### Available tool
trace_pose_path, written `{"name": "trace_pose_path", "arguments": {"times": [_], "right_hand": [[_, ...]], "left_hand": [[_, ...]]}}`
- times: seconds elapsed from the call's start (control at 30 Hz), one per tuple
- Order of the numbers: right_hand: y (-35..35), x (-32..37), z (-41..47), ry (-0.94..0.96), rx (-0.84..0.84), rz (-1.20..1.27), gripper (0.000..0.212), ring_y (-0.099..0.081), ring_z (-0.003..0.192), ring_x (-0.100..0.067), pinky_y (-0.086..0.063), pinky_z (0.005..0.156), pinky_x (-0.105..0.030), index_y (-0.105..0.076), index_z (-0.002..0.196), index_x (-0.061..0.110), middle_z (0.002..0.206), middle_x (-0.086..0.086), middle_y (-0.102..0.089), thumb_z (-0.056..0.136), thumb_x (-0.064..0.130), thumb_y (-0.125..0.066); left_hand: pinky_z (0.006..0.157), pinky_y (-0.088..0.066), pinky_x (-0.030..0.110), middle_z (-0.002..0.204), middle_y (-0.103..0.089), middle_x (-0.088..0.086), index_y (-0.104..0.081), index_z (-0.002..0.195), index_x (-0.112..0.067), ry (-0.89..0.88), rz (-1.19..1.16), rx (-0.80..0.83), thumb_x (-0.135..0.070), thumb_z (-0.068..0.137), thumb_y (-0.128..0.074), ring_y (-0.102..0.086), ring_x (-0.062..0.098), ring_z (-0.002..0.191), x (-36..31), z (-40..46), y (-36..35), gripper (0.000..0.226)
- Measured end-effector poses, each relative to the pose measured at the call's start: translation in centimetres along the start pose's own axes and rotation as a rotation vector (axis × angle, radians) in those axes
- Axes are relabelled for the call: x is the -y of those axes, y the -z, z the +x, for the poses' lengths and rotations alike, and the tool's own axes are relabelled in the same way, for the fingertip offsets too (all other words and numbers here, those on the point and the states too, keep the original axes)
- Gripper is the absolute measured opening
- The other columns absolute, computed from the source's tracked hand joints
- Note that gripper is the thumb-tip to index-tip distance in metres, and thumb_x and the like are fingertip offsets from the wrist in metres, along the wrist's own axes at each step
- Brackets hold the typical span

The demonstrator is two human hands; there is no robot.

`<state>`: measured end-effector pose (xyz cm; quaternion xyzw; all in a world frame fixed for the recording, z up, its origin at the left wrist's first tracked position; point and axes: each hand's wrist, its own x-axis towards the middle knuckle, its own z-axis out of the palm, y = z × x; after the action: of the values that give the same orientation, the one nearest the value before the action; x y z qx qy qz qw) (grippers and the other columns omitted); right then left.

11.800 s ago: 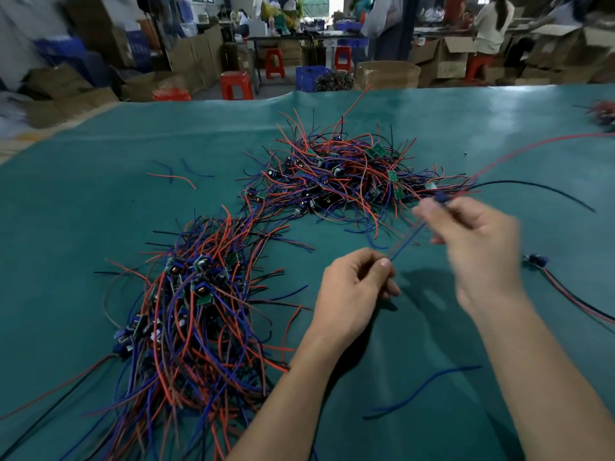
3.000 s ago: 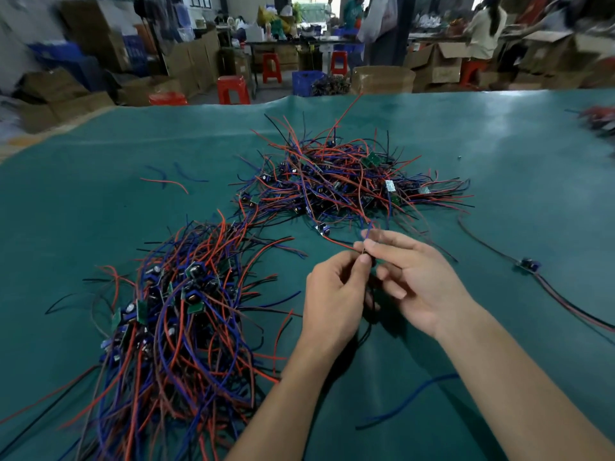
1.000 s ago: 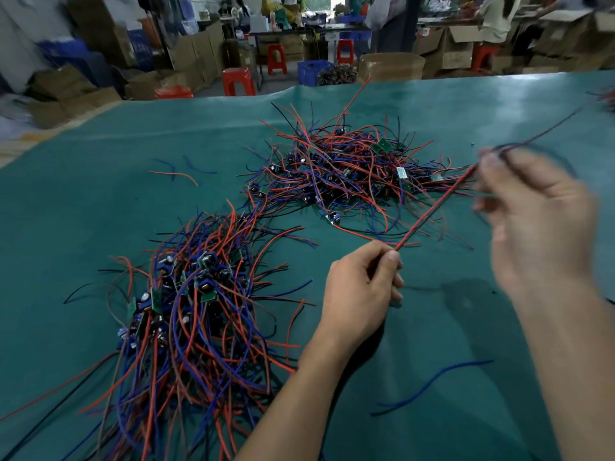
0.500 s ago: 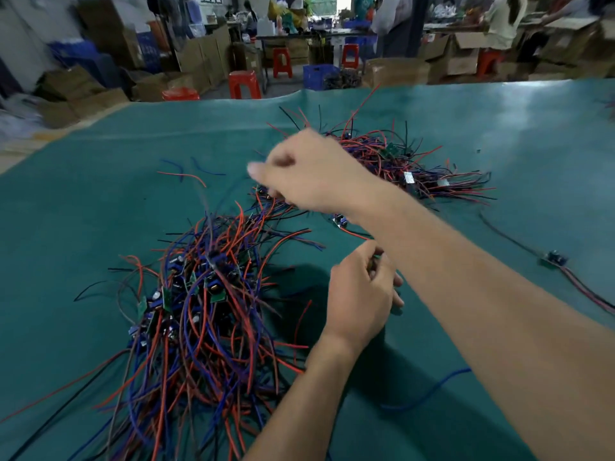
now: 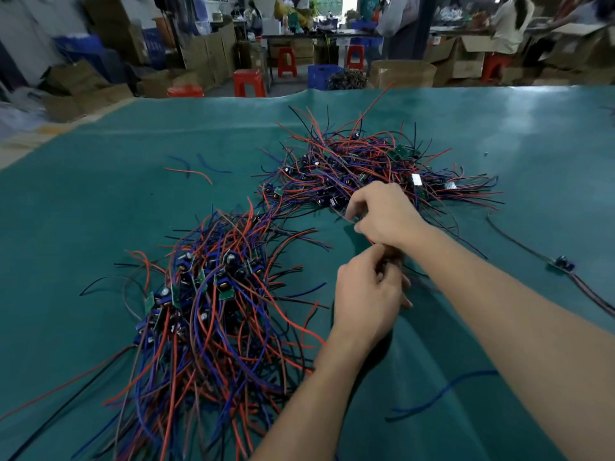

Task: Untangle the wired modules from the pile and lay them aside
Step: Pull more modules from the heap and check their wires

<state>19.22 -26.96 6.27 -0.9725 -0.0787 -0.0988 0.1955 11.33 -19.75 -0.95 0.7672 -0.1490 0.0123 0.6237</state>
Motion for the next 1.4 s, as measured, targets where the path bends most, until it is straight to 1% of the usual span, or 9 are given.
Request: {"name": "trace_pose_path", "arguments": {"times": [0.07, 0.27, 0.43, 0.53, 0.67, 0.9, 0.97, 1.13, 1.4], "right_hand": [[1.1, -3.0, -1.3, -0.206, -0.065, 0.061, 0.029, -0.067, 0.091, -0.021, -0.048, 0.076, -0.023, -0.073, 0.079, 0.029, 0.083, 0.005, -0.07, 0.073, 0.002, -0.08], [2.0, -5.6, -5.7, -0.263, -0.322, 0.785, 0.03, -0.064, 0.063, -0.009, -0.054, 0.062, -0.026, -0.072, 0.074, 0.018, 0.069, 0.008, -0.071, 0.062, -0.003, -0.089], [-0.4, -5.2, -9.7, -0.304, -0.458, 0.954, 0.015, -0.072, 0.072, -0.011, -0.057, 0.072, -0.024, -0.077, 0.078, 0.016, 0.078, -0.001, -0.078, 0.075, 0.005, -0.087], [-1.2, -5.2, -10.0, -0.353, -0.428, 0.996, 0.019, -0.073, 0.075, -0.012, -0.058, 0.077, -0.03, -0.079, 0.076, 0.019, 0.079, -0.002, -0.078, 0.086, 0.003, -0.076], [-0.8, -5.5, -10.0, -0.387, -0.439, 1.142, 0.02, -0.073, 0.071, -0.016, -0.058, 0.072, -0.025, -0.077, 0.081, 0.011, 0.077, -0.007, -0.077, 0.084, -0.008, -0.073], [-0.6, -5.6, -10.1, -0.407, -0.171, 1.273, 0.002, -0.065, 0.079, -0.015, -0.046, 0.067, -0.031, -0.08, 0.08, 0.012, 0.086, -0.002, -0.074, 0.078, 0.013, -0.08], [-0.1, -5.8, -10.2, -0.428, -0.117, 1.339, 0.017, -0.065, 0.074, -0.011, -0.043, 0.061, -0.025, -0.08, 0.082, 0.013, 0.088, -0.002, -0.075, 0.067, 0.021, -0.081], [0.4, -6.5, -10.2, -0.385, -0.241, 1.26, 0.017, -0.063, 0.071, -0.009, -0.04, 0.058, -0.022, -0.081, 0.072, 0.017, 0.078, 0.001, -0.074, 0.057, 0.025, -0.085], [0.8, -7.6, -10.2, -0.279, -0.559, 0.858, 0.019, -0.062, 0.053, -0.004, -0.045, 0.048, -0.017, -0.077, 0.064, 0.025, 0.063, 0.006, -0.073, 0.073, 0.015, -0.091]], "left_hand": [[0.051, -0.047, 0.019, 0.068, -0.071, 0.002, -0.059, 0.09, -0.022, 0.023, -0.039, -0.033, -0.01, 0.09, -0.045, -0.067, 0.015, 0.046, 0.1, -0.1, -0.1, 0.018], [0.056, -0.056, 0.037, 0.073, -0.069, 0.004, -0.051, 0.09, -0.018, 0.016, -0.139, -0.125, -0.029, 0.102, -0.049, -0.067, 0.02, 0.046, 0.2, -0.1, -0.1, 0.016], [0.057, -0.057, 0.035, 0.069, -0.071, 0.0, -0.064, 0.089, -0.015, -0.008, -0.086, -0.011, -0.038, 0.099, -0.053, -0.068, 0.021, 0.05, 0.0, -0.2, -0.1, 0.028], [0.066, -0.059, 0.041, 0.077, -0.074, 0.004, -0.068, 0.096, -0.012, 0.003, -0.044, -0.035, -0.022, 0.099, -0.058, -0.068, 0.022, 0.057, 0.2, 0.1, 0.0, 0.014], [0.056, -0.057, 0.037, 0.071, -0.072, 0.004, -0.068, 0.096, -0.014, 0.012, -0.125, -0.026, -0.013, 0.102, -0.053, -0.06, 0.015, 0.048, 0.1, 0.0, 0.2, 0.016], [0.055, -0.049, 0.03, 0.063, -0.063, -0.002, -0.068, 0.103, -0.021, -0.018, -0.097, 0.037, -0.007, 0.103, -0.045, -0.054, 0.017, 0.046, 0.5, 0.1, 0.1, 0.027], [0.055, -0.048, 0.032, 0.062, -0.062, -0.002, -0.069, 0.098, -0.021, -0.022, -0.089, 0.055, -0.013, 0.101, -0.046, -0.052, 0.018, 0.047, 0.6, 0.1, 0.1, 0.024], [0.049, -0.048, 0.033, 0.053, -0.059, -0.004, -0.066, 0.087, -0.022, -0.027, -0.048, 0.028, -0.032, 0.093, -0.049, -0.05, 0.017, 0.041, 0.7, 0.0, -0.2, 0.02], [0.055, -0.048, 0.035, 0.052, -0.057, -0.005, -0.065, 0.079, -0.02, -0.04, 0.034, 0.043, -0.031, 0.092, -0.051, -0.05, 0.017, 0.045, 0.7, 0.0, -0.1, 0.022]]}}
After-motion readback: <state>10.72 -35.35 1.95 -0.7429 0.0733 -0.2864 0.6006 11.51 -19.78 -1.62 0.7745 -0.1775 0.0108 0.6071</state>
